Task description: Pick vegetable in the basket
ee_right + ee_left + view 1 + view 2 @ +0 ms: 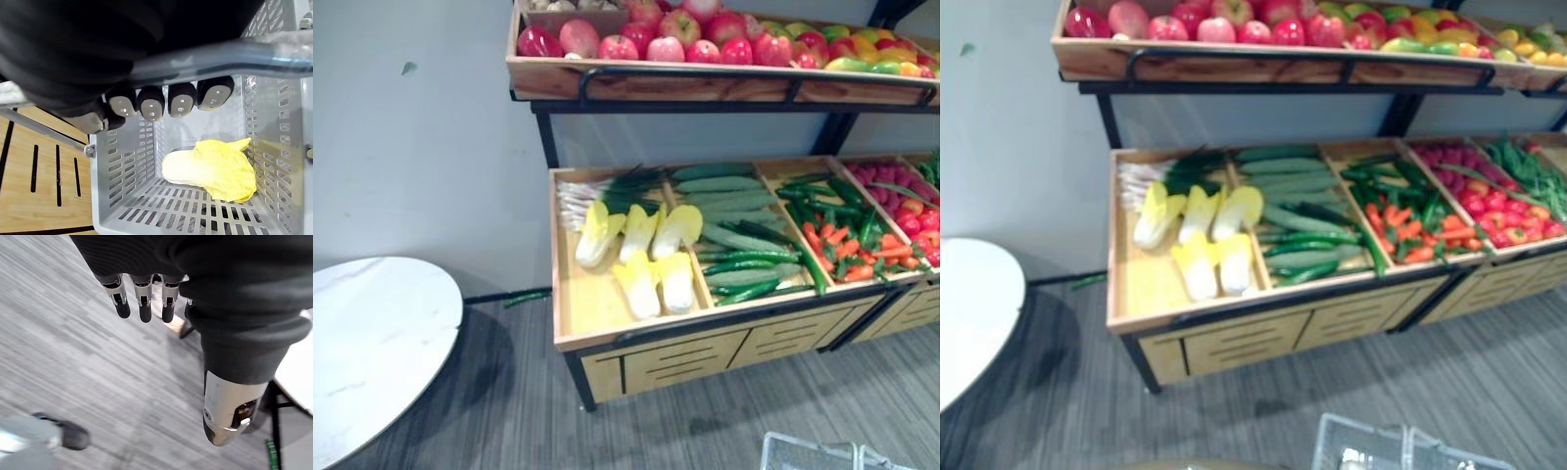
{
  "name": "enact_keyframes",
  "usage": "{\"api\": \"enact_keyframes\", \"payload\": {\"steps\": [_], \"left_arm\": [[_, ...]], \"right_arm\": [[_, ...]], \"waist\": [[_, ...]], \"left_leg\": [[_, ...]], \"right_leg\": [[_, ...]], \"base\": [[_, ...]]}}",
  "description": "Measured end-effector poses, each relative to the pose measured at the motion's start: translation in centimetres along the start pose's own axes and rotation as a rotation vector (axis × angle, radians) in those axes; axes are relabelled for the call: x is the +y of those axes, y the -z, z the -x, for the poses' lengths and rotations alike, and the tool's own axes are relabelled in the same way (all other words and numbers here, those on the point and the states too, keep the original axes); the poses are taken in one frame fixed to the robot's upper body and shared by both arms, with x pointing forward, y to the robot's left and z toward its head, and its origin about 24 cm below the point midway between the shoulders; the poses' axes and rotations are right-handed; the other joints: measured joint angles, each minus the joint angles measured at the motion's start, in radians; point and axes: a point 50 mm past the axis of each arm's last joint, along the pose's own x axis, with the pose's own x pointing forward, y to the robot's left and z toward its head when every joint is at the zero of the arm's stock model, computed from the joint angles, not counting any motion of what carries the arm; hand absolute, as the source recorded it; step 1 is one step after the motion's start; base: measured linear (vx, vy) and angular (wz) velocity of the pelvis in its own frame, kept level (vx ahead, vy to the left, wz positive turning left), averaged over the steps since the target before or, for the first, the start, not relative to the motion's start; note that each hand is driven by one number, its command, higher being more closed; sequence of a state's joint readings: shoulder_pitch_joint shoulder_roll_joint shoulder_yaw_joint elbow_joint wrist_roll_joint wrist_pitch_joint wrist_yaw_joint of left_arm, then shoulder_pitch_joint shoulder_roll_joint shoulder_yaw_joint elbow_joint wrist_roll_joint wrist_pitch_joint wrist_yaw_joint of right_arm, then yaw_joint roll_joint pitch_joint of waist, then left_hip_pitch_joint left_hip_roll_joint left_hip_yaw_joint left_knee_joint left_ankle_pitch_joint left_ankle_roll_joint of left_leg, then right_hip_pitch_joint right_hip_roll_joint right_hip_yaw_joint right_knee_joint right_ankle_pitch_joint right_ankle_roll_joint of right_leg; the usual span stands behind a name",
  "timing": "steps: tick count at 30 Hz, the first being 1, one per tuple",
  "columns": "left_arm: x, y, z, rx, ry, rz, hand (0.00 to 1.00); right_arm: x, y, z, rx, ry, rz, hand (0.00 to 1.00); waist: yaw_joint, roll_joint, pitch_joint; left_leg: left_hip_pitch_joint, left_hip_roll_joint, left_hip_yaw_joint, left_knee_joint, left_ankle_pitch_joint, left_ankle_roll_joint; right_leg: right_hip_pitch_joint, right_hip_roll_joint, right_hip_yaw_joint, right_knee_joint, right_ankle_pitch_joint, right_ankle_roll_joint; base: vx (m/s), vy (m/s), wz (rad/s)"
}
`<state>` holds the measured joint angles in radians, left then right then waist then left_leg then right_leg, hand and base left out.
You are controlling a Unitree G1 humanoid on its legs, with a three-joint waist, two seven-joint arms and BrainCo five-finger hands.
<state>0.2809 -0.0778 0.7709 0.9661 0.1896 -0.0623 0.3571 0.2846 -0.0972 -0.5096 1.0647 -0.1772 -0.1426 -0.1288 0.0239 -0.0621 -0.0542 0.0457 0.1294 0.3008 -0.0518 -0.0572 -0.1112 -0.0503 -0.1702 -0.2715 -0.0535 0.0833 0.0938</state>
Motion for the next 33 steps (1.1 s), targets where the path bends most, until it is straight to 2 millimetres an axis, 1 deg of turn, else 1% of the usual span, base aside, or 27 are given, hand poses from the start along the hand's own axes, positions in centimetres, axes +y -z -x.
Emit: {"api": "enact_keyframes", "payload": {"steps": [1,3,5,6,8,11,12,14,15,16,17,18,19,20,21,22,23,24,25,26,27,28,29,30,31,32,33], "left_arm": [[-0.4,0.3,0.1,0.013,0.030,-0.036,0.00],[-0.7,0.1,0.0,-0.006,0.074,-0.091,0.00],[-1.3,0.0,0.1,-0.022,0.124,-0.152,0.00],[-1.8,-0.6,0.1,-0.059,0.150,-0.180,0.00],[-2.4,-1.5,0.1,-0.100,0.169,-0.207,0.00],[-3.1,-2.2,0.1,-0.129,0.192,-0.241,0.00],[-3.1,-2.3,0.1,-0.132,0.194,-0.241,0.00],[-3.8,-3.4,0.2,-0.169,0.210,-0.252,0.00],[-3.9,-3.6,0.2,-0.173,0.215,-0.254,0.00],[-4.2,-3.8,0.2,-0.179,0.225,-0.261,0.00],[-4.3,-3.8,0.2,-0.173,0.229,-0.274,0.00],[-4.3,-3.7,0.2,-0.173,0.230,-0.282,0.00],[-4.5,-3.8,0.3,-0.185,0.237,-0.308,0.00],[-4.7,-3.8,0.4,-0.193,0.246,-0.326,0.00],[-5.1,-3.5,0.7,-0.194,0.264,-0.336,0.00],[-5.3,-4.0,0.8,-0.225,0.272,-0.348,0.00],[-5.3,-4.5,0.7,-0.259,0.274,-0.370,0.00],[-5.2,-5.2,0.7,-0.292,0.273,-0.377,0.00],[-5.1,-5.2,0.6,-0.294,0.273,-0.379,0.00],[-5.0,-5.3,0.5,-0.295,0.275,-0.383,0.00],[-4.9,-5.4,0.4,-0.297,0.274,-0.387,0.00],[-4.8,-5.6,0.3,-0.299,0.272,-0.391,0.00],[-4.8,-6.0,0.2,-0.299,0.273,-0.399,0.00],[-5.2,-6.2,0.2,-0.295,0.284,-0.406,0.00],[-5.3,-6.2,0.3,-0.295,0.290,-0.406,0.00],[-5.7,-6.5,0.4,-0.308,0.302,-0.408,0.00],[-6.1,-6.6,0.6,-0.312,0.312,-0.401,0.00]], "right_arm": [[0.1,0.1,0.0,0.008,-0.004,0.010,1.00],[0.4,-0.2,-0.2,0.005,-0.011,0.040,1.00],[0.5,-0.6,-0.3,-0.006,-0.021,0.071,1.00],[0.6,-1.2,-0.5,-0.025,-0.031,0.099,1.00],[0.6,-1.5,-0.6,-0.038,-0.037,0.114,1.00],[0.7,-1.5,-0.6,-0.035,-0.040,0.116,1.00],[0.7,-1.5,-0.6,-0.034,-0.040,0.114,1.00],[0.8,-2.4,-0.8,-0.053,-0.028,0.075,1.00],[0.7,-2.6,-0.9,-0.059,-0.024,0.065,1.00],[0.5,-3.1,-1.0,-0.075,-0.014,0.036,1.00],[0.4,-3.6,-1.0,-0.097,-0.004,0.012,1.00],[0.5,-3.8,-1.0,-0.107,-0.005,0.008,1.00],[0.6,-4.3,-1.0,-0.132,-0.006,0.002,1.00],[0.8,-4.9,-1.0,-0.155,-0.009,-0.004,1.00],[0.9,-5.4,-1.0,-0.175,-0.011,-0.005,1.00],[1.1,-5.8,-0.9,-0.190,-0.018,-0.015,1.00],[1.6,-5.7,-0.9,-0.187,-0.027,-0.032,1.00],[1.8,-5.3,-0.8,-0.165,-0.022,-0.053,1.00],[1.8,-5.2,-0.8,-0.161,-0.021,-0.057,1.00],[1.7,-4.8,-0.8,-0.146,-0.017,-0.057,1.00],[1.7,-4.5,-0.8,-0.132,-0.017,-0.053,1.00],[1.7,-4.2,-0.8,-0.119,-0.017,-0.052,1.00],[1.7,-3.5,-0.7,-0.092,-0.014,-0.059,1.00],[1.4,-2.7,-0.7,-0.056,-0.005,-0.069,1.00],[1.3,-2.5,-0.7,-0.043,-0.002,-0.073,1.00],[1.5,-2.3,-0.7,-0.018,-0.006,-0.079,1.00],[1.6,-2.5,-0.8,-0.017,-0.007,-0.082,1.00]], "waist": [[-0.002,0.003,0.001],[-0.006,0.011,0.001],[-0.012,0.017,0.001],[-0.019,0.021,0.002],[-0.025,0.024,0.003],[-0.025,0.025,0.018],[-0.024,0.024,0.026],[-0.029,0.025,0.088],[-0.029,0.029,0.099],[-0.033,0.023,0.105],[-0.033,0.024,0.117],[-0.034,0.023,0.119],[-0.034,0.027,0.124],[-0.035,0.034,0.125],[-0.032,0.072,0.126],[-0.040,0.078,0.135],[-0.048,0.063,0.138],[-0.048,0.049,0.147],[-0.048,0.046,0.148],[-0.046,0.038,0.147],[-0.046,0.028,0.149],[-0.051,0.019,0.156],[-0.051,0.002,0.160],[-0.051,0.001,0.169],[-0.050,0.008,0.164],[-0.049,0.010,0.163],[-0.047,0.025,0.165]], "left_leg": [[0.000,0.002,-0.001,-0.001,0.005,-0.007],[0.005,0.005,0.003,0.000,0.006,-0.009],[0.011,0.006,0.011,0.000,0.009,-0.004],[0.011,0.006,0.013,0.002,0.009,-0.004],[0.014,0.006,0.013,0.002,0.009,-0.004],[0.039,0.007,0.014,0.009,0.001,-0.005],[0.037,0.009,0.015,0.027,-0.010,-0.003],[-0.009,0.039,0.014,0.205,-0.104,0.002],[-0.025,0.044,0.017,0.241,-0.124,0.003],[-0.046,0.052,0.039,0.294,-0.151,0.007],[-0.043,0.056,0.083,0.318,-0.167,0.011],[-0.044,0.061,0.108,0.324,-0.176,0.013],[-0.042,0.080,0.171,0.337,-0.197,0.011],[-0.034,0.100,0.229,0.340,-0.211,0.017],[-0.027,0.135,0.303,0.333,-0.194,0.044],[-0.024,0.164,0.381,0.325,-0.173,0.045],[-0.015,0.160,0.429,0.295,-0.153,0.044],[0.023,0.160,0.517,0.249,-0.116,0.041],[0.029,0.161,0.534,0.243,-0.112,0.039],[0.043,0.171,0.601,0.242,-0.102,0.038],[0.052,0.182,0.657,0.252,-0.097,0.032],[0.068,0.180,0.690,0.247,-0.086,0.026],[0.097,0.174,0.736,0.245,-0.070,0.017],[0.114,0.157,0.755,0.204,-0.060,0.021],[0.112,0.143,0.750,0.173,-0.055,0.028],[0.108,0.121,0.728,0.121,-0.037,0.043],[0.104,0.128,0.733,0.116,-0.027,0.038]], "right_leg": [[0.000,0.009,0.003,-0.001,0.000,0.000],[0.000,0.018,0.009,-0.006,0.004,0.006],[0.002,0.024,0.020,-0.012,0.006,0.008],[0.002,0.025,0.024,-0.015,0.007,0.009],[0.002,0.025,0.025,-0.015,0.008,0.010],[0.021,0.027,0.031,-0.012,0.007,0.011],[0.022,0.026,0.034,-0.004,0.003,0.011],[-0.002,0.017,0.048,0.096,-0.040,0.018],[-0.020,0.014,0.059,0.127,-0.051,0.019],[-0.056,0.011,0.089,0.172,-0.057,0.022],[-0.080,0.012,0.135,0.196,-0.049,0.032],[-0.096,0.015,0.162,0.201,-0.037,0.037],[-0.128,0.036,0.211,0.199,0.014,0.037],[-0.148,0.063,0.234,0.168,0.092,0.044],[-0.157,0.091,0.242,0.101,0.188,0.038],[-0.182,0.102,0.139,0.163,0.170,-0.012],[-0.212,0.069,0.019,0.297,0.067,-0.086],[-0.203,0.003,-0.161,0.456,-0.060,-0.123],[-0.198,-0.009,-0.189,0.477,-0.074,-0.119],[-0.167,-0.058,-0.276,0.534,-0.119,-0.110],[-0.159,-0.095,-0.308,0.576,-0.151,-0.104],[-0.151,-0.114,-0.320,0.584,-0.172,-0.110],[-0.154,-0.107,-0.324,0.570,-0.200,-0.119],[-0.135,-0.055,-0.306,0.499,-0.202,-0.118],[-0.125,-0.024,-0.281,0.440,-0.201,-0.116],[-0.095,0.029,-0.233,0.304,-0.207,-0.101],[-0.099,0.052,-0.217,0.264,-0.213,-0.090]], "base": [[0.05,-0.027,-0.01],[0.06,-0.026,-0.08],[0.06,-0.019,-0.15],[0.04,-0.015,-0.12],[0.02,-0.007,-0.03],[0.05,-0.009,-0.06],[0.00,0.008,-0.09],[-0.07,0.022,-0.14],[-0.12,0.047,-0.31],[-0.10,0.082,-0.64],[-0.09,0.086,-0.81],[-0.13,0.081,-1.26],[-0.22,0.086,-1.42],[-0.25,0.098,-1.82],[-0.32,0.121,-1.82],[-0.24,0.087,-1.71],[-0.23,0.068,-1.88],[-0.11,0.021,-1.41],[-0.09,-0.015,-1.68],[-0.06,-0.086,-1.52],[-0.05,-0.128,-1.62],[-0.03,-0.205,-1.45],[-0.10,-0.283,-1.30],[-0.10,-0.240,-1.24],[-0.22,-0.290,-1.20],[-0.13,-0.150,-1.00],[-0.19,-0.215,-1.08]]}}
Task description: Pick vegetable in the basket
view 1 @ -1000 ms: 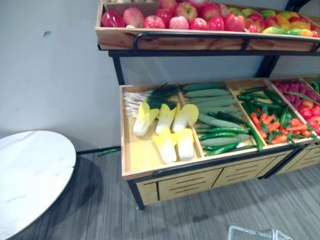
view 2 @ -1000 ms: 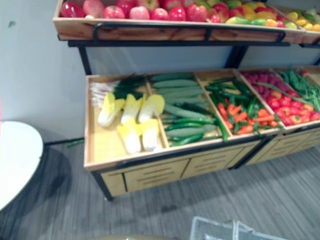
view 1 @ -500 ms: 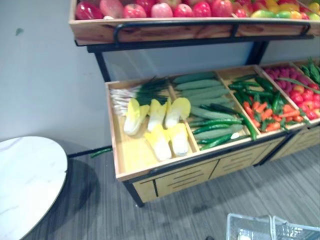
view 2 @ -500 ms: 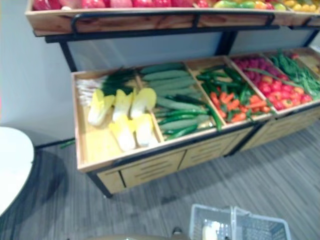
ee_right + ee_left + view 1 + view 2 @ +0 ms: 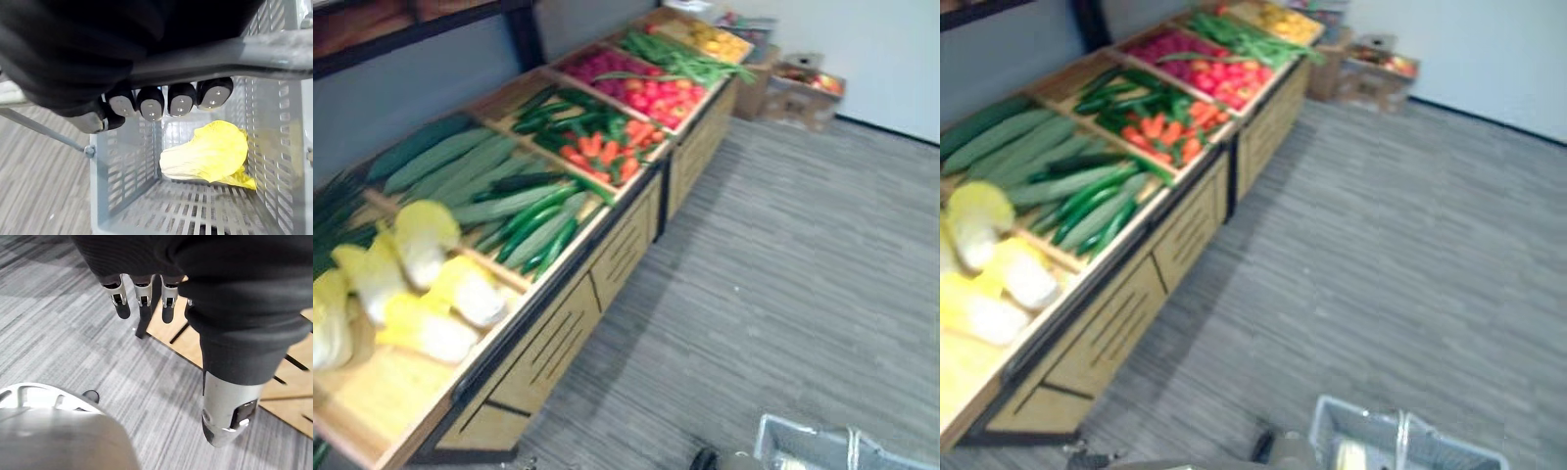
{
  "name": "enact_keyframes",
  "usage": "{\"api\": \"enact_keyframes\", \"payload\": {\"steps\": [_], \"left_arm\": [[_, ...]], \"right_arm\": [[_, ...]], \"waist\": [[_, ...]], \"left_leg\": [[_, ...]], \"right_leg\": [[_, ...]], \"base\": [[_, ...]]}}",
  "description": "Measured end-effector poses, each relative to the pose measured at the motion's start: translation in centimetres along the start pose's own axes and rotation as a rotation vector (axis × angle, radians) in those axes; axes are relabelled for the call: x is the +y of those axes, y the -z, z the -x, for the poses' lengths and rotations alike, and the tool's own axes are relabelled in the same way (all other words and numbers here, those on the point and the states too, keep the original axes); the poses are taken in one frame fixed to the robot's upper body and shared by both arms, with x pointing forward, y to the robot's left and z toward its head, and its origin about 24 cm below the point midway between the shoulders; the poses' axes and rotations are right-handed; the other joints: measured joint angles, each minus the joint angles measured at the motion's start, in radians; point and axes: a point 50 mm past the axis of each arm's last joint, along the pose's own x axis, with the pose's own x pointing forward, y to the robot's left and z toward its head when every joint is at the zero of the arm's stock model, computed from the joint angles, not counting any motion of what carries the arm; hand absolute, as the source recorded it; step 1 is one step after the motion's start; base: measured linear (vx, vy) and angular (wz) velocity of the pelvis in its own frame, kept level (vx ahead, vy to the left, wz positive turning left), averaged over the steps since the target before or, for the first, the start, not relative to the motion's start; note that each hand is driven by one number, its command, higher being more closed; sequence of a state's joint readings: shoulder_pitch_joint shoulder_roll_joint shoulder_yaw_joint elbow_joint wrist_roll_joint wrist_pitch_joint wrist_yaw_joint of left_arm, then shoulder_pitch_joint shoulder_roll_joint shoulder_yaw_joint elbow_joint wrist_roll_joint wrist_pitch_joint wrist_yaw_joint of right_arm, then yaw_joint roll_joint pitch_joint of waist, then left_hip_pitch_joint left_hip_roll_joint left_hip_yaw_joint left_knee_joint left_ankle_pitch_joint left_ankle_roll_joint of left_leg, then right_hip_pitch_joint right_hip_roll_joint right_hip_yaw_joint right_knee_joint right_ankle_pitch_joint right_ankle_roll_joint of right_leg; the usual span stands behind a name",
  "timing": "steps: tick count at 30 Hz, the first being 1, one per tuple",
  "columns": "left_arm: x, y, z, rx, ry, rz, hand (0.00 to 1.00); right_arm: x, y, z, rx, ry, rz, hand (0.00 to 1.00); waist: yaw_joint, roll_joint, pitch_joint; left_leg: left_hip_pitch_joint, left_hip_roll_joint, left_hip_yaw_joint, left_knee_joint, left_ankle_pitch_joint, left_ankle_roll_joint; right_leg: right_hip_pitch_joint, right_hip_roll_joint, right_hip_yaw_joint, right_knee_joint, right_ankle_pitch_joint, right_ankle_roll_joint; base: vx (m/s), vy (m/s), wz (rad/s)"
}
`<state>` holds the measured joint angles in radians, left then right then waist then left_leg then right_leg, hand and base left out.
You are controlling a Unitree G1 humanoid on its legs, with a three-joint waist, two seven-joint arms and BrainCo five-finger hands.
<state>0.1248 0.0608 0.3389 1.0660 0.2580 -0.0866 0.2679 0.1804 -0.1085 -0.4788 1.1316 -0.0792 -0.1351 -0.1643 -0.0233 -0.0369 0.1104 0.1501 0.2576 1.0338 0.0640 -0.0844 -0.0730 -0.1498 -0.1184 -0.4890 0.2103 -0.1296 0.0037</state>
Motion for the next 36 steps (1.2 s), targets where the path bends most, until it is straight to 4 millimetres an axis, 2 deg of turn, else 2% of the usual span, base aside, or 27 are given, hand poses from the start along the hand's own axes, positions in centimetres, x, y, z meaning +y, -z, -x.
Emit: {"api": "enact_keyframes", "payload": {"steps": [1,3,5,6,7,9,10,11,12,13,14,16,18,19,20,21,22,23,26,30,32,33,36], "left_arm": [[-0.3,-0.5,-0.1,-0.009,0.008,0.005,0.00],[-0.9,-0.9,0.0,-0.020,0.020,0.018,0.00],[-1.1,-1.4,0.0,-0.040,0.025,0.053,0.00],[-0.9,-1.5,-0.1,-0.039,0.019,0.067,0.00],[-0.8,-1.7,-0.2,-0.034,0.011,0.106,0.00],[-0.7,-1.8,-0.2,-0.028,-0.005,0.179,0.00],[-0.7,-1.7,-0.1,-0.021,-0.013,0.215,0.00],[-0.9,-1.6,-0.1,-0.018,-0.012,0.229,0.00],[-1.3,-1.7,0.1,-0.017,-0.007,0.255,0.00],[-1.5,-1.8,0.2,-0.022,-0.001,0.260,0.00],[-1.8,-2.0,0.3,-0.033,0.006,0.269,0.00],[-1.9,-2.2,0.4,-0.054,0.017,0.271,0.00],[-2.2,-2.1,0.5,-0.060,0.029,0.275,0.00],[-2.4,-2.0,0.6,-0.057,0.035,0.278,0.00],[-2.9,-1.9,0.8,-0.051,0.049,0.285,0.00],[-2.9,-1.8,0.8,-0.052,0.052,0.274,0.00],[-2.8,-1.7,0.8,-0.057,0.054,0.259,0.00],[-2.4,-1.8,0.7,-0.066,0.049,0.239,0.00],[-2.3,-2.0,0.5,-0.085,0.064,0.164,0.00],[-2.2,-2.0,0.5,-0.088,0.073,0.141,0.00],[-2.3,-2.0,0.4,-0.089,0.090,0.121,0.00],[-2.2,-2.1,0.3,-0.089,0.092,0.114,0.00],[-2.4,-2.3,0.2,-0.094,0.125,0.083,0.00]], "right_arm": [[-0.1,0.0,-0.1,0.006,0.005,-0.013,1.00],[0.3,1.4,0.4,0.049,-0.001,-0.018,1.00],[0.8,2.4,0.8,0.085,-0.012,-0.027,1.00],[0.9,2.6,0.9,0.090,-0.015,-0.028,1.00],[1.0,2.7,0.9,0.092,-0.022,-0.020,1.00],[0.7,2.4,0.8,0.077,-0.026,0.014,1.00],[0.6,1.9,0.6,0.051,-0.033,0.045,1.00],[0.4,1.0,0.3,0.024,-0.032,0.058,1.00],[0.2,-0.5,-0.2,-0.020,-0.024,0.056,1.00],[0.0,-0.9,-0.3,-0.035,-0.020,0.057,1.00],[-0.1,-1.4,-0.4,-0.052,-0.017,0.057,1.00],[-0.2,-1.6,-0.5,-0.058,-0.018,0.066,1.00],[-0.2,-1.7,-0.5,-0.063,-0.019,0.080,1.00],[-0.2,-1.9,-0.5,-0.072,-0.019,0.088,1.00],[-0.5,-2.2,-0.6,-0.086,-0.014,0.097,1.00],[-0.2,-2.0,-0.5,-0.084,-0.022,0.102,1.00],[0.2,-1.7,-0.3,-0.089,-0.037,0.111,1.00],[0.8,-1.4,-0.1,-0.083,-0.055,0.119,1.00],[0.9,-0.5,0.1,-0.066,-0.060,0.133,1.00],[0.8,-0.4,0.2,-0.063,-0.060,0.144,1.00],[0.6,-0.5,0.1,-0.063,-0.060,0.156,1.00],[0.7,-0.5,0.1,-0.064,-0.060,0.155,1.00],[0.7,-0.7,0.0,-0.065,-0.056,0.141,1.00]], "waist": [[-0.010,0.011,0.006],[-0.025,0.018,0.003],[-0.031,0.023,-0.001],[-0.032,0.020,0.001],[-0.032,0.006,0.008],[-0.025,0.008,0.022],[-0.025,0.011,0.025],[-0.023,0.013,0.025],[-0.014,0.018,0.027],[-0.005,0.021,0.028],[0.004,0.027,0.030],[0.006,0.030,0.032],[0.006,0.042,0.029],[0.006,0.054,0.027],[0.008,0.086,0.020],[0.007,0.084,0.013],[0.009,0.068,0.002],[0.011,0.049,-0.005],[0.011,0.031,-0.018],[0.014,0.033,-0.024],[0.026,0.031,-0.026],[0.025,0.030,-0.026],[0.025,0.031,-0.020]], "left_leg": [[-0.001,-0.003,0.029,-0.003,0.004,0.001],[0.000,0.015,0.024,0.000,0.014,-0.016],[-0.012,0.090,0.022,0.112,0.015,-0.030],[-0.024,0.116,0.020,0.166,0.014,-0.030],[-0.040,0.175,0.011,0.293,0.016,-0.029],[-0.064,0.247,-0.114,0.465,0.032,-0.009],[-0.116,0.248,-0.294,0.557,0.052,0.002],[-0.155,0.200,-0.439,0.585,0.009,-0.015],[-0.184,0.090,-0.624,0.565,-0.054,-0.028],[-0.191,0.049,-0.679,0.551,-0.074,-0.035],[-0.210,-0.016,-0.785,0.511,-0.100,-0.043],[-0.220,-0.082,-0.917,0.417,-0.121,-0.048],[-0.217,-0.113,-1.019,0.261,-0.107,-0.037],[-0.217,-0.107,-1.031,0.211,-0.085,-0.030],[-0.215,-0.095,-1.041,0.148,-0.075,-0.048],[-0.223,-0.102,-1.029,0.139,-0.072,-0.043],[-0.220,-0.119,-1.007,0.116,-0.068,-0.033],[-0.207,-0.139,-0.987,0.082,-0.063,-0.027],[-0.162,-0.184,-0.962,0.012,-0.039,0.004],[-0.133,-0.209,-0.945,-0.027,-0.034,0.011],[-0.111,-0.214,-0.929,-0.044,-0.035,0.012],[-0.108,-0.215,-0.929,-0.045,-0.036,0.013],[-0.069,-0.216,-0.925,-0.043,-0.051,0.029]], "right_leg": [[-0.012,0.002,-0.011,-0.002,-0.014,-0.004],[0.001,0.034,-0.008,-0.035,-0.003,0.000],[0.014,0.072,-0.006,-0.070,-0.006,-0.005],[0.016,0.074,-0.006,-0.070,-0.008,-0.008],[0.021,0.080,0.007,-0.072,-0.008,-0.009],[0.059,0.106,0.060,-0.088,0.011,-0.037],[0.086,0.118,0.108,-0.108,0.021,-0.050],[0.088,0.113,0.148,-0.109,0.025,-0.051],[0.087,0.102,0.226,-0.120,0.042,-0.048],[0.088,0.099,0.255,-0.125,0.048,-0.042],[0.092,0.096,0.295,-0.134,0.056,-0.030],[0.102,0.099,0.339,-0.139,0.063,-0.019],[0.103,0.110,0.381,-0.141,0.071,-0.006],[0.101,0.120,0.391,-0.144,0.075,0.001],[0.104,0.136,0.413,-0.163,0.089,0.021],[0.107,0.126,0.418,-0.180,0.101,0.040],[0.107,0.105,0.419,-0.209,0.117,0.058],[0.102,0.084,0.431,-0.222,0.130,0.065],[0.108,0.042,0.443,-0.227,0.135,0.071],[0.108,0.020,0.450,-0.240,0.140,0.079],[0.105,0.016,0.459,-0.224,0.133,0.087],[0.098,0.015,0.459,-0.200,0.120,0.088],[0.010,0.006,0.457,0.076,0.029,0.084]], "base": [[-0.10,-0.111,-0.68],[-0.07,-0.147,-0.26],[-0.01,-0.125,-0.12],[-0.03,-0.079,-0.18],[-0.02,-0.080,-0.26],[-0.01,-0.070,-0.62],[0.03,0.012,-0.97],[0.07,0.077,-1.49],[0.09,0.116,-1.41],[0.09,0.136,-1.53],[0.07,0.111,-0.93],[0.06,0.127,-0.82],[0.04,0.197,-0.72],[0.07,0.305,-0.73],[0.06,0.230,-0.51],[0.10,0.337,-0.50],[0.12,0.251,-0.33],[0.13,0.234,-0.31],[0.13,0.167,-0.13],[0.17,0.109,-0.08],[0.13,0.057,-0.19],[0.12,0.045,-0.05],[0.03,0.021,0.01]]}}
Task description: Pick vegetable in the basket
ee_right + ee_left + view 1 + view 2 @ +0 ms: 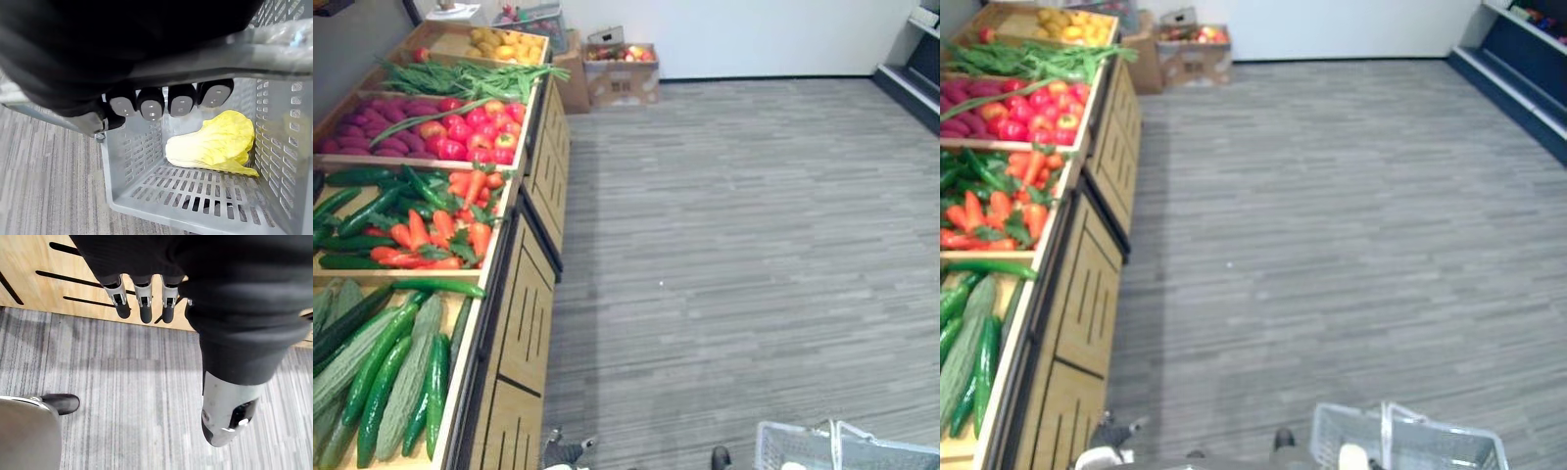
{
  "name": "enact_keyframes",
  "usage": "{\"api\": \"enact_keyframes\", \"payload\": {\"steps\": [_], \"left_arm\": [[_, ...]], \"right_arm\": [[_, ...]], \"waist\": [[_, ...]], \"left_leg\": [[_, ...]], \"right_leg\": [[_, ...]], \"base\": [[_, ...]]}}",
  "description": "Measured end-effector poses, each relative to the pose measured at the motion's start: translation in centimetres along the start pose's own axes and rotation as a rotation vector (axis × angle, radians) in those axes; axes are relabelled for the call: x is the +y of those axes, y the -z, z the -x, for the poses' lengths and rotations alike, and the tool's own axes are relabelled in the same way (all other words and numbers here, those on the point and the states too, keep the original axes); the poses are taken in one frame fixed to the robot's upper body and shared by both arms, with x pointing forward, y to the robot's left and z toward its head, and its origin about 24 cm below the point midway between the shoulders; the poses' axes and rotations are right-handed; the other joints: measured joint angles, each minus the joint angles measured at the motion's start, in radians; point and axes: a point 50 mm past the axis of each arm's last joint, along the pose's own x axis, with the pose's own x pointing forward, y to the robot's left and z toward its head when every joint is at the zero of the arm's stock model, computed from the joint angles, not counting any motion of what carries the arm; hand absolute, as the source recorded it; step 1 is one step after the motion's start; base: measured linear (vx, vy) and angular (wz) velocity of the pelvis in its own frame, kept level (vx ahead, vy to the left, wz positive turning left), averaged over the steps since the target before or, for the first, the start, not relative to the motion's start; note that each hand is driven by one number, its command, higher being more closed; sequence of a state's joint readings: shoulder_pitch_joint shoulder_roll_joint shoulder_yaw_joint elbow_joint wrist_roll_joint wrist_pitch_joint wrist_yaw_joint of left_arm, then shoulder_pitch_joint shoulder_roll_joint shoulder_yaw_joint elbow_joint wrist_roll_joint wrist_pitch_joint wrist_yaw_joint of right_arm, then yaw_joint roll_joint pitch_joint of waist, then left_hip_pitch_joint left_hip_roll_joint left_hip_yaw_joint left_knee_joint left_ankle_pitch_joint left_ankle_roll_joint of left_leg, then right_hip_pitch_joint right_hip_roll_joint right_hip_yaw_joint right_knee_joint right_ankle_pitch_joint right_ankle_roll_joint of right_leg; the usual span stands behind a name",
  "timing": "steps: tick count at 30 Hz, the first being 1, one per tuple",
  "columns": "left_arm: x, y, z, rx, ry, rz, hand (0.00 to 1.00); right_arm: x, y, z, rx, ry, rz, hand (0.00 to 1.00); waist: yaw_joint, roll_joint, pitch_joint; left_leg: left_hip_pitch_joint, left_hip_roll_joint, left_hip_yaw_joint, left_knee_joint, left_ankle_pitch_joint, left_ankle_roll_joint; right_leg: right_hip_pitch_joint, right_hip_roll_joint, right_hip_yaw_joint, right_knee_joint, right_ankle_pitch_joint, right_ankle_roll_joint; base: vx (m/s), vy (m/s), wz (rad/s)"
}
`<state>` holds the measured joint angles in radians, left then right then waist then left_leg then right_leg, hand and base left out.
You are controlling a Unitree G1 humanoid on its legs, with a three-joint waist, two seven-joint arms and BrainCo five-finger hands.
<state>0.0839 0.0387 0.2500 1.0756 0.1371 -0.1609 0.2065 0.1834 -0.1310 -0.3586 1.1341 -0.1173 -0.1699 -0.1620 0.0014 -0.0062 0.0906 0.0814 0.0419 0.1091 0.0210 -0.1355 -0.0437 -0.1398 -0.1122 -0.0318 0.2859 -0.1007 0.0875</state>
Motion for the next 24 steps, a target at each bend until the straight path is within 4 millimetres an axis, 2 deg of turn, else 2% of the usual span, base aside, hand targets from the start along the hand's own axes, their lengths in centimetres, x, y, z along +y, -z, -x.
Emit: {"api": "enact_keyframes", "payload": {"steps": [1,3,5,8,10,11,12,13,14,15,16,17,18,19,20,21,22,23,24], "left_arm": [[-0.2,-0.1,0.0,-0.002,0.021,-0.009,0.00],[0.3,-0.2,-0.1,-0.004,0.018,-0.012,0.00],[0.4,-0.2,-0.1,0.000,0.018,-0.014,0.00],[-0.1,-0.2,-0.1,0.013,0.021,0.033,0.00],[-0.5,-0.1,0.0,0.022,0.022,0.056,0.00],[-0.7,-0.1,0.0,0.029,0.024,0.070,0.00],[-0.9,-0.2,0.0,0.033,0.028,0.071,0.00],[-1.3,-0.3,0.0,0.032,0.038,0.056,0.00],[-1.7,-0.3,0.1,0.036,0.043,0.061,0.00],[-2.3,-0.8,0.1,0.027,0.057,0.072,0.00],[-2.5,-1.2,0.1,0.003,0.061,0.069,0.00],[-2.4,-1.2,0.1,0.005,0.052,0.077,0.00],[-2.3,-0.9,0.2,0.015,0.045,0.090,0.00],[-2.2,-0.5,0.2,0.036,0.031,0.120,0.00],[-2.3,-0.6,0.2,0.041,0.020,0.149,0.00],[-2.1,-0.7,0.2,0.039,0.013,0.163,0.00],[-1.8,-0.9,0.1,0.033,-0.010,0.181,0.00],[-1.5,-0.9,0.1,0.034,-0.034,0.213,0.00],[-1.3,-0.9,0.1,0.034,-0.045,0.221,0.00]], "right_arm": [[0.3,-0.2,0.0,-0.003,-0.007,-0.004,1.00],[1.2,0.0,0.3,-0.004,-0.025,-0.019,1.00],[1.8,0.3,0.5,0.000,-0.037,-0.031,1.00],[2.1,0.6,0.7,0.016,-0.040,-0.056,1.00],[1.7,0.9,0.7,0.042,-0.019,-0.084,1.00],[1.5,1.0,0.7,0.052,-0.010,-0.096,1.00],[1.5,1.1,0.7,0.053,-0.010,-0.096,1.00],[1.4,1.1,0.7,0.054,-0.007,-0.098,1.00],[1.3,1.0,0.6,0.051,-0.002,-0.108,1.00],[1.0,0.9,0.6,0.044,0.012,-0.124,1.00],[0.8,0.6,0.5,0.032,0.016,-0.140,1.00],[0.6,0.6,0.5,0.032,0.024,-0.144,1.00],[0.4,0.6,0.5,0.029,0.029,-0.145,1.00],[0.1,0.3,0.4,0.016,0.037,-0.147,1.00],[-0.1,0.2,0.4,0.009,0.035,-0.139,1.00],[-0.1,0.2,0.4,0.011,0.033,-0.140,1.00],[0.0,0.2,0.4,0.012,0.031,-0.141,1.00],[-0.1,0.4,0.4,0.017,0.035,-0.140,1.00],[-0.2,0.4,0.4,0.019,0.037,-0.139,1.00]], "waist": [[0.002,-0.007,0.015],[0.002,-0.036,0.025],[-0.001,-0.040,0.025],[-0.014,-0.025,0.027],[-0.025,-0.007,0.037],[-0.024,-0.002,0.040],[-0.024,-0.002,0.043],[-0.024,-0.002,0.046],[-0.023,0.020,0.052],[-0.021,0.035,0.058],[-0.018,0.025,0.067],[-0.021,0.028,0.067],[-0.022,0.032,0.062],[-0.025,0.041,0.054],[-0.026,0.057,0.049],[-0.025,0.056,0.051],[-0.023,0.047,0.056],[-0.019,0.040,0.061],[-0.016,0.036,0.063]], "left_leg": [[0.037,0.000,0.012,0.003,-0.016,0.014],[0.092,-0.019,0.012,0.005,-0.044,0.032],[0.115,-0.012,0.003,0.021,-0.074,0.041],[0.106,0.036,-0.019,0.036,-0.105,0.025],[0.112,0.089,-0.038,0.036,-0.132,-0.013],[0.120,0.118,-0.039,0.039,-0.158,-0.037],[0.129,0.132,-0.039,0.039,-0.173,-0.049],[0.148,0.161,-0.039,0.039,-0.208,-0.071],[0.171,0.206,-0.040,0.039,-0.242,-0.050],[0.169,0.218,-0.041,0.048,-0.235,-0.041],[0.164,0.218,-0.047,0.089,-0.178,-0.066],[0.165,0.224,-0.075,0.134,-0.129,-0.074],[0.159,0.228,-0.085,0.163,-0.102,-0.067],[0.102,0.244,-0.108,0.270,-0.045,-0.060],[0.019,0.258,-0.138,0.409,0.046,-0.067],[-0.025,0.262,-0.157,0.487,0.104,-0.077],[-0.112,0.260,-0.181,0.662,0.165,-0.126],[-0.173,0.262,-0.147,0.821,0.163,-0.143],[-0.195,0.263,-0.116,0.880,0.151,-0.142]], "right_leg": [[-0.072,-0.010,-0.003,0.211,-0.012,-0.010],[-0.162,-0.047,-0.007,0.459,0.001,-0.023],[-0.187,-0.049,-0.019,0.527,-0.015,-0.033],[-0.225,-0.044,-0.092,0.378,-0.020,-0.042],[-0.229,-0.036,-0.123,0.188,0.001,-0.018],[-0.244,-0.034,-0.119,0.094,0.022,0.011],[-0.250,-0.034,-0.113,0.050,0.030,0.024],[-0.261,-0.031,-0.099,-0.007,0.077,0.045],[-0.268,0.001,-0.127,0.068,0.123,0.034],[-0.294,0.007,-0.133,0.142,0.054,0.033],[-0.332,-0.005,-0.130,0.272,-0.039,0.009],[-0.324,-0.018,-0.150,0.347,-0.101,-0.021],[-0.314,-0.017,-0.157,0.361,-0.127,-0.032],[-0.283,-0.013,-0.187,0.350,-0.161,-0.045],[-0.233,-0.002,-0.216,0.306,-0.176,-0.060],[-0.202,0.002,-0.230,0.278,-0.179,-0.067],[-0.134,0.008,-0.251,0.218,-0.183,-0.073],[-0.050,0.016,-0.263,0.158,-0.183,-0.075],[-0.001,0.018,-0.267,0.127,-0.183,-0.075]], "base": [[-0.01,0.030,-0.02],[0.00,0.000,0.00],[0.09,-0.023,0.06],[0.20,-0.096,0.22],[0.38,-0.255,0.20],[0.41,-0.302,0.07],[0.47,-0.367,0.02],[0.51,-0.413,0.09],[0.51,-0.404,0.15],[0.50,-0.381,0.21],[0.60,-0.447,0.32],[0.50,-0.383,0.30],[0.68,-0.463,0.39],[0.48,-0.285,0.43],[0.59,-0.347,0.49],[0.44,-0.236,0.52],[0.61,-0.305,0.41],[0.58,-0.279,0.37],[0.55,-0.224,0.31]]}}
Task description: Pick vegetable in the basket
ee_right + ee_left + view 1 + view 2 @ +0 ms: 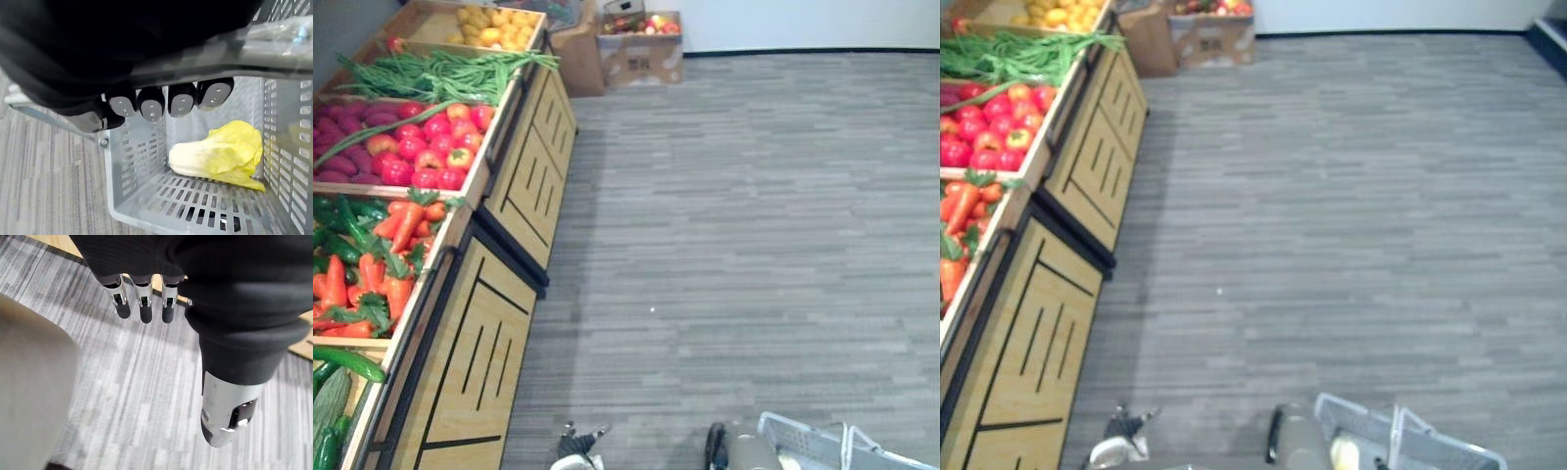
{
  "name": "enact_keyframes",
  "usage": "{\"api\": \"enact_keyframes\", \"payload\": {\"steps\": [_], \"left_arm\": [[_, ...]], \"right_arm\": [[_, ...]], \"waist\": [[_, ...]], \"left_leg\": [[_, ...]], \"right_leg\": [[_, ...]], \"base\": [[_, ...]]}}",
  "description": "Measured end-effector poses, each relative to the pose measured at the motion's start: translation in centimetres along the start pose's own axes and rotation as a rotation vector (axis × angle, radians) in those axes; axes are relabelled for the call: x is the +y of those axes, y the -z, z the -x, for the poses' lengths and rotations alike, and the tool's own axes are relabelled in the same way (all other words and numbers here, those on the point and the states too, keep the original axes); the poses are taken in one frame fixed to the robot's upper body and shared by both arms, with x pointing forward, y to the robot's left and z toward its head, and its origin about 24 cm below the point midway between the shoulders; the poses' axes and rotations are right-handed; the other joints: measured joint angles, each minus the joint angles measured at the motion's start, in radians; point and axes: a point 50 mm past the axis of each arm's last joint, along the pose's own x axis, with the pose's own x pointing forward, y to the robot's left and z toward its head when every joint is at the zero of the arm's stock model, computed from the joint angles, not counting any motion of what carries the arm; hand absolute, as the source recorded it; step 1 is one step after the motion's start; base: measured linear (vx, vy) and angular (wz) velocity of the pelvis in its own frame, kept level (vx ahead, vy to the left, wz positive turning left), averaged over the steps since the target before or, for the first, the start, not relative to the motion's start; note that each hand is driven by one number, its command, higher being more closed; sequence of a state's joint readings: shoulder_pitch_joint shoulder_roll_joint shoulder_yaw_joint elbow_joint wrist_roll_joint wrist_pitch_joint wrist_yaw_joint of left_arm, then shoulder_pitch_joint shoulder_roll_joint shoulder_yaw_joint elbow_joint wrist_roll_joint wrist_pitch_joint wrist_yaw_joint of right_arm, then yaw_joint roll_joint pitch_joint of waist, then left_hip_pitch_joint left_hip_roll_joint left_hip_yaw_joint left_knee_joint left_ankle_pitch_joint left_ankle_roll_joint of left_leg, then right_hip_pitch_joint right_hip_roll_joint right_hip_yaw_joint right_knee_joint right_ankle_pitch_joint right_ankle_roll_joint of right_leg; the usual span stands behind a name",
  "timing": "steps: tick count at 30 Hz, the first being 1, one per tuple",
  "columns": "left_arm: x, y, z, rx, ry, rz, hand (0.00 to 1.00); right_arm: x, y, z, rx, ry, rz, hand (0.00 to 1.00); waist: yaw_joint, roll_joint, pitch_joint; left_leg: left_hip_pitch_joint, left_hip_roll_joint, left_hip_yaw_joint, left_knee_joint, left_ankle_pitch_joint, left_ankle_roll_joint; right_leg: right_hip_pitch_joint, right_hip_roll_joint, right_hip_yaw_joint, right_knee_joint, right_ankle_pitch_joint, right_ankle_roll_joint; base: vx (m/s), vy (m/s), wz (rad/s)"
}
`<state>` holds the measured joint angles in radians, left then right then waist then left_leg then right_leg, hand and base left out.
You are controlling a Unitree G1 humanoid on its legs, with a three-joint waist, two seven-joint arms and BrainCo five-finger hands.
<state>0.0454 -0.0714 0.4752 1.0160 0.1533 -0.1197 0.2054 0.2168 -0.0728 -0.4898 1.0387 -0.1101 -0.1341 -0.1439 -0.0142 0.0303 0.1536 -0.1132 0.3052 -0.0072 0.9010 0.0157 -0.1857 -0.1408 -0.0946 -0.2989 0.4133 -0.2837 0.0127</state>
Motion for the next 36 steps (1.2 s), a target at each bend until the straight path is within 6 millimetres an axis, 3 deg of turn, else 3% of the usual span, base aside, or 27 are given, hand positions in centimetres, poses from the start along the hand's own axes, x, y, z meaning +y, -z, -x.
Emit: {"api": "enact_keyframes", "payload": {"steps": [2,4,6,7,8,9,10,13,15,16,17,18,19,20,22,23,24,28,30,31,33,34,35,36], "left_arm": [[0.2,-0.6,-0.1,-0.024,-0.034,0.033,0.00],[-0.2,-1.8,-0.1,-0.074,-0.030,0.028,0.00],[-0.6,-3.0,-0.2,-0.121,-0.024,0.013,0.00],[-0.8,-3.1,-0.2,-0.124,-0.021,0.012,0.00],[-1.2,-2.9,0.0,-0.118,-0.010,0.005,0.00],[-1.1,-2.1,0.1,-0.098,-0.005,-0.015,0.00],[-0.9,-2.2,0.0,-0.102,-0.008,-0.014,0.00],[0.5,-1.4,-0.2,-0.070,-0.046,0.000,0.00],[1.0,-1.1,-0.3,-0.062,-0.059,-0.006,0.00],[1.3,-0.8,-0.2,-0.054,-0.063,-0.014,0.00],[2.0,-0.5,-0.3,-0.048,-0.067,-0.045,0.00],[2.1,-0.5,-0.3,-0.047,-0.060,-0.069,0.00],[2.6,-0.5,-0.5,-0.045,-0.056,-0.101,0.00],[2.6,-0.4,-0.5,-0.036,-0.050,-0.111,0.00],[2.4,-0.1,-0.5,-0.017,-0.036,-0.116,0.00],[2.0,0.1,-0.3,-0.010,-0.024,-0.114,0.00],[1.9,0.2,-0.3,-0.009,-0.020,-0.115,0.00],[1.6,0.0,-0.3,-0.010,-0.020,-0.091,0.00],[1.7,0.3,-0.3,0.004,-0.036,-0.053,0.00],[1.8,0.3,-0.3,0.009,-0.042,-0.035,0.00],[2.5,0.7,-0.2,0.029,-0.075,0.028,0.00],[2.6,0.8,-0.2,0.035,-0.081,0.044,0.00],[2.7,1.0,-0.2,0.042,-0.087,0.066,0.00],[2.0,1.3,0.0,0.059,-0.077,0.107,0.00]], "right_arm": [[-0.2,0.2,0.0,0.005,0.014,0.001,1.00],[-0.3,-0.1,0.0,-0.005,0.019,0.013,1.00],[-0.6,-0.7,-0.3,-0.031,0.016,0.053,1.00],[-0.7,-0.8,-0.2,-0.035,0.016,0.065,1.00],[-1.2,-0.4,-0.1,-0.033,0.019,0.089,1.00],[-1.0,0.4,0.2,-0.015,0.008,0.111,1.00],[-0.2,0.6,0.4,-0.011,-0.010,0.104,1.00],[1.6,-0.8,0.0,-0.037,-0.048,0.090,1.00],[1.7,-1.3,-0.1,-0.057,-0.048,0.083,1.00],[1.5,-1.6,-0.2,-0.068,-0.045,0.089,1.00],[1.5,-1.9,-0.3,-0.083,-0.041,0.088,1.00],[1.5,-2.0,-0.3,-0.088,-0.040,0.084,1.00],[1.6,-2.3,-0.3,-0.095,-0.043,0.083,1.00],[1.6,-2.2,-0.3,-0.099,-0.046,0.086,1.00],[1.5,-1.7,-0.1,-0.096,-0.049,0.094,1.00],[1.6,-0.9,0.2,-0.074,-0.053,0.091,1.00],[1.6,-0.6,0.3,-0.064,-0.052,0.088,1.00],[1.5,1.3,0.7,0.018,-0.040,0.062,1.00],[2.1,2.1,1.0,0.058,-0.051,0.038,1.00],[2.2,2.4,1.1,0.069,-0.050,0.029,1.00],[1.8,3.5,1.5,0.103,-0.042,0.028,1.00],[1.9,3.8,1.6,0.118,-0.048,0.027,1.00],[1.6,3.9,1.5,0.127,-0.043,0.035,1.00],[1.0,3.0,1.0,0.098,-0.029,0.048,1.00]], "waist": [[0.007,-0.013,0.005],[0.019,-0.021,0.005],[0.031,-0.029,0.004],[0.036,-0.030,0.004],[0.043,-0.021,0.001],[0.038,-0.028,-0.008],[0.038,-0.043,-0.028],[0.072,-0.065,-0.029],[0.082,-0.081,-0.039],[0.082,-0.088,-0.050],[0.066,-0.103,-0.065],[0.053,-0.110,-0.069],[0.046,-0.122,-0.068],[0.045,-0.126,-0.063],[0.041,-0.118,-0.061],[0.042,-0.109,-0.061],[0.041,-0.108,-0.061],[0.046,-0.100,-0.061],[0.045,-0.089,-0.060],[0.046,-0.088,-0.060],[0.047,-0.105,-0.062],[0.049,-0.104,-0.063],[0.056,-0.096,-0.068],[0.062,-0.069,-0.059]], "left_leg": [[-0.060,0.000,0.113,0.105,-0.083,0.028],[-0.169,-0.004,0.208,0.106,-0.150,0.055],[-0.285,-0.033,0.389,-0.073,-0.184,0.091],[-0.288,-0.044,0.453,-0.157,-0.166,0.118],[-0.270,-0.074,0.588,-0.339,-0.091,0.169],[-0.195,-0.129,0.745,-0.534,-0.082,0.340],[-0.199,-0.173,0.736,-0.585,-0.097,0.363],[-0.175,-0.193,0.711,-0.611,-0.112,0.386],[-0.128,-0.218,0.697,-0.653,-0.116,0.377],[-0.098,-0.234,0.669,-0.691,-0.131,0.344],[-0.066,-0.264,0.631,-0.733,-0.143,0.313],[-0.047,-0.272,0.613,-0.747,-0.145,0.306],[-0.003,-0.281,0.589,-0.762,-0.154,0.291],[0.048,-0.280,0.558,-0.770,-0.163,0.285],[0.104,-0.264,0.506,-0.783,-0.175,0.278],[0.139,-0.243,0.447,-0.796,-0.181,0.271],[0.145,-0.236,0.415,-0.796,-0.182,0.268],[0.155,-0.215,0.222,-0.793,-0.186,0.223],[0.153,-0.199,0.094,-0.785,-0.198,0.182],[0.151,-0.193,0.060,-0.781,-0.204,0.168],[0.130,-0.175,-0.073,-0.749,-0.247,0.096],[0.129,-0.164,-0.105,-0.749,-0.256,0.081],[0.130,-0.139,-0.127,-0.761,-0.258,0.071],[0.128,-0.097,-0.137,-0.767,-0.237,0.047]], "right_leg": [[0.153,-0.004,-0.029,-0.091,0.000,0.000],[0.235,-0.009,-0.072,-0.162,0.002,0.003],[0.308,-0.020,-0.130,-0.250,0.019,0.038],[0.330,-0.025,-0.143,-0.264,0.021,0.056],[0.379,-0.021,-0.163,-0.279,0.021,0.092],[0.444,-0.013,-0.182,-0.287,0.014,0.111],[0.443,-0.019,-0.183,-0.292,0.039,0.127],[0.447,-0.002,-0.075,-0.302,0.192,0.090],[0.420,-0.012,-0.034,-0.194,0.248,0.096],[0.367,-0.031,-0.025,-0.056,0.259,0.113],[0.272,-0.075,-0.005,0.171,0.340,0.179],[0.227,-0.087,0.022,0.277,0.415,0.209],[0.126,-0.104,0.078,0.483,0.457,0.219],[0.034,-0.118,0.096,0.642,0.445,0.201],[-0.055,-0.112,0.095,0.735,0.412,0.150],[-0.129,-0.104,0.078,0.730,0.388,0.116],[-0.159,-0.105,0.074,0.709,0.378,0.113],[-0.219,-0.106,0.125,0.327,0.335,0.086],[-0.185,-0.056,0.289,0.039,0.335,0.083],[-0.172,-0.046,0.325,-0.023,0.336,0.082],[-0.108,-0.043,0.408,-0.191,0.375,0.111],[-0.084,-0.042,0.420,-0.179,0.306,0.158],[-0.065,-0.026,0.404,-0.174,0.224,0.153],[-0.072,0.005,0.343,-0.141,0.184,0.122]], "base": [[0.38,-0.108,0.40],[0.38,-0.038,0.46],[0.39,0.029,0.51],[0.42,0.080,0.53],[0.56,0.187,0.97],[0.69,0.247,1.33],[0.69,0.256,1.25],[0.50,0.145,0.43],[0.33,0.079,0.26],[0.36,0.098,0.53],[0.28,0.072,0.62],[0.34,0.052,0.78],[0.32,-0.001,0.65],[0.32,-0.016,0.59],[0.28,-0.054,0.85],[0.30,-0.097,1.20],[0.37,-0.165,1.50],[0.37,-0.245,1.42],[0.39,-0.349,1.52],[0.38,-0.429,1.78],[0.41,-0.654,1.70],[0.30,-0.598,1.41],[0.19,-0.450,1.06],[0.19,-0.490,1.25]]}}
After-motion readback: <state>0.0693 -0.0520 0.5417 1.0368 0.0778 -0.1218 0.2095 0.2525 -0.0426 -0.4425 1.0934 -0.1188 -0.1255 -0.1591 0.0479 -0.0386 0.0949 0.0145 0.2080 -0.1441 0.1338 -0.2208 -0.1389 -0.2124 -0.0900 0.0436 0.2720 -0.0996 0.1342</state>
